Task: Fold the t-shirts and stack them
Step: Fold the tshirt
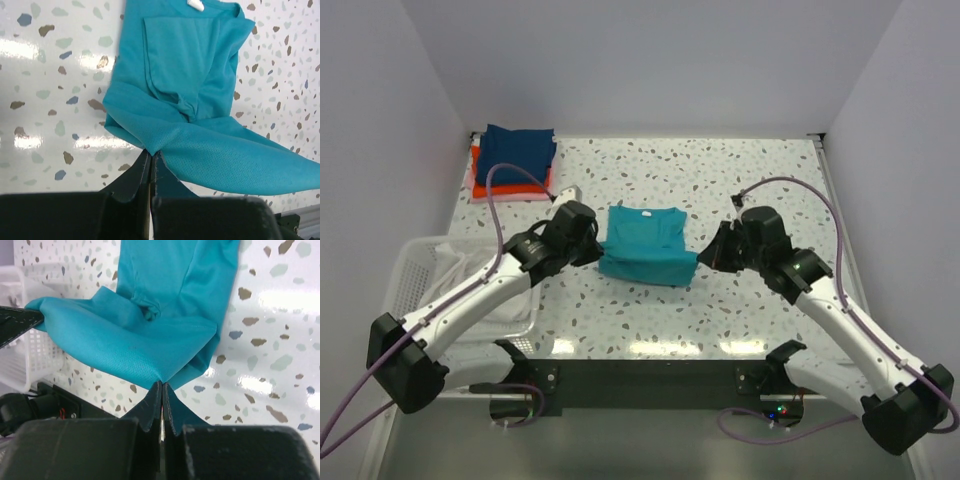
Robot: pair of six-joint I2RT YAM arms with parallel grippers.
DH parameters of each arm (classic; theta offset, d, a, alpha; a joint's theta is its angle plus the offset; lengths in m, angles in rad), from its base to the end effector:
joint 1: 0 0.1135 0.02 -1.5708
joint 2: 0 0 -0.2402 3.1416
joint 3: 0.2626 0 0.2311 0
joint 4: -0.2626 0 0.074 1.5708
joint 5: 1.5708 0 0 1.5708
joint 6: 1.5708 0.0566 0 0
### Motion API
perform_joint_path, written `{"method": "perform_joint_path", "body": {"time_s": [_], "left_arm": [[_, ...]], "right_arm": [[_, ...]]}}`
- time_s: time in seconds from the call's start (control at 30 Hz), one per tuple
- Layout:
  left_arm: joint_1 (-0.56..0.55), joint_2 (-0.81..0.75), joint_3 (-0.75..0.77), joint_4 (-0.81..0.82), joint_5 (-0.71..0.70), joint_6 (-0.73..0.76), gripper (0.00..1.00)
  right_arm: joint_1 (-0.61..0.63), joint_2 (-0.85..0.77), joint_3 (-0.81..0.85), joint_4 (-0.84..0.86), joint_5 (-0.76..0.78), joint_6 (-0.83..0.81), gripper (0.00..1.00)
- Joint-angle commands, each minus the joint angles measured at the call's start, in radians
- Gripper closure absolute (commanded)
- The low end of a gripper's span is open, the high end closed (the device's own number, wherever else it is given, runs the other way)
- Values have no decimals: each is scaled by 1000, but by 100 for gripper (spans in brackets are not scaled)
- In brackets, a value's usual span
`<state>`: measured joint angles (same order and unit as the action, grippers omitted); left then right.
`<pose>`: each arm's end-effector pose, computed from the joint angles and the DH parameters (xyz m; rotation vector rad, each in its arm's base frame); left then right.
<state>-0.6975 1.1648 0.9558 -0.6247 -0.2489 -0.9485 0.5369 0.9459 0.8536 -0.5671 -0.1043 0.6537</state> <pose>0.1948 -0.1451 0.2511 -0.4195 2.3897 -0.4800 0.1776 0.1126 0.2677 0.0767 2.3362 0.7432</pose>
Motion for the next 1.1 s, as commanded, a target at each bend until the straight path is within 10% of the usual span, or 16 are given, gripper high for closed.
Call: {"method": "perform_joint_path", "body": {"time_s": [0.0, 1.07], "left_arm": [[38, 47, 87, 66, 14, 94, 100], [296, 642, 570, 128, 244, 271, 100]], "right_arm": [[-61, 40, 74, 85, -49, -60, 100], [-351, 648, 392, 322, -328, -62, 100]]}}
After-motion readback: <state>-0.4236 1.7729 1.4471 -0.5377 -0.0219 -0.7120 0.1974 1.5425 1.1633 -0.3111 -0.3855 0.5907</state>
